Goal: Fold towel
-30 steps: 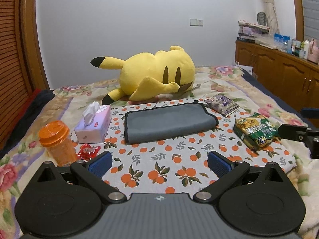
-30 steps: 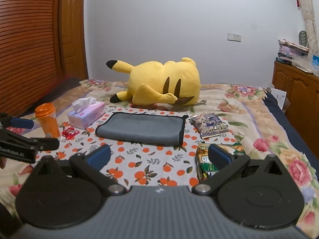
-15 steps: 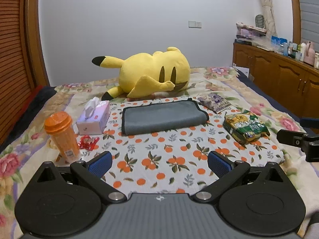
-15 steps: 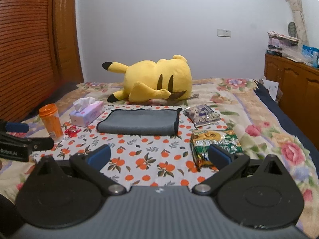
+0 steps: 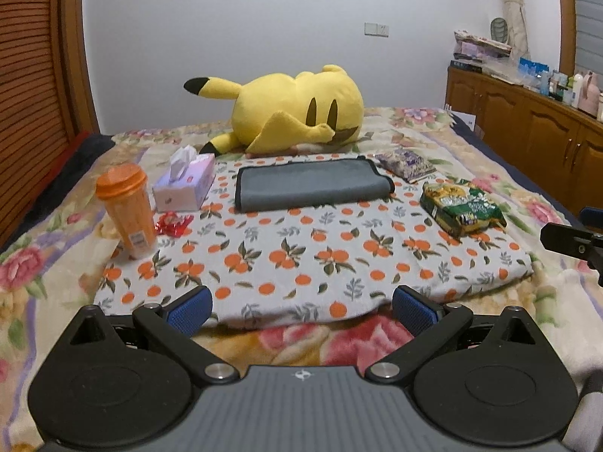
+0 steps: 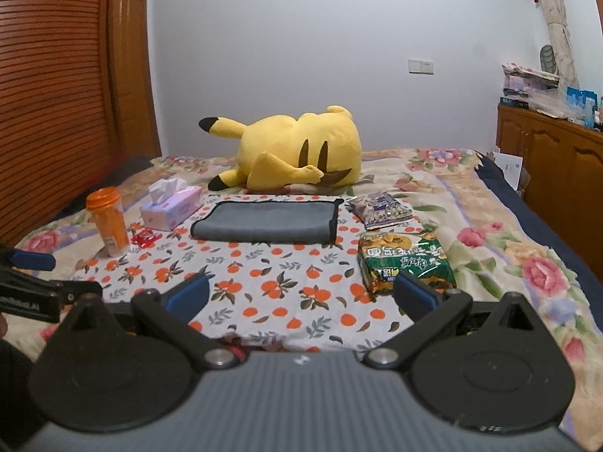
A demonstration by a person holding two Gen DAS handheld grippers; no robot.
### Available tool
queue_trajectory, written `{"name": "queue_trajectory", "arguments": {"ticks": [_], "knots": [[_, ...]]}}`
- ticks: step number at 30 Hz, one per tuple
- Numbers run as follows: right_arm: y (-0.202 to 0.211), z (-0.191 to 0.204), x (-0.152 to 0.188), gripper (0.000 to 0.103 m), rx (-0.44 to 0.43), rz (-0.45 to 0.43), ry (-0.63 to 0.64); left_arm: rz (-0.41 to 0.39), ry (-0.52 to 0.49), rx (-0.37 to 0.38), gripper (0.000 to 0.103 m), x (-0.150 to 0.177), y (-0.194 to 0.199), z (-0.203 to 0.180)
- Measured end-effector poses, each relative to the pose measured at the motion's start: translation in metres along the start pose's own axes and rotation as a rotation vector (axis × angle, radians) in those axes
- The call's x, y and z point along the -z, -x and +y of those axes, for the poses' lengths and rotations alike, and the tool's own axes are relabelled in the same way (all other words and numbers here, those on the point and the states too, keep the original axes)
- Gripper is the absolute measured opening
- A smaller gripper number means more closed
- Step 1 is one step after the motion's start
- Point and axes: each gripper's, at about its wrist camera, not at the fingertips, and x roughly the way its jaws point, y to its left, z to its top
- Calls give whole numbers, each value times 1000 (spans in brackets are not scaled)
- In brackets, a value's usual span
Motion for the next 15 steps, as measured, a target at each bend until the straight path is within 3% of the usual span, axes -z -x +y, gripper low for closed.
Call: {"name": "queue_trajectory", "arguments": {"ticks": [15], "knots": [[3,-3,29,103,-23,25,-35,21,13,-19,103,25,0,-10]]}}
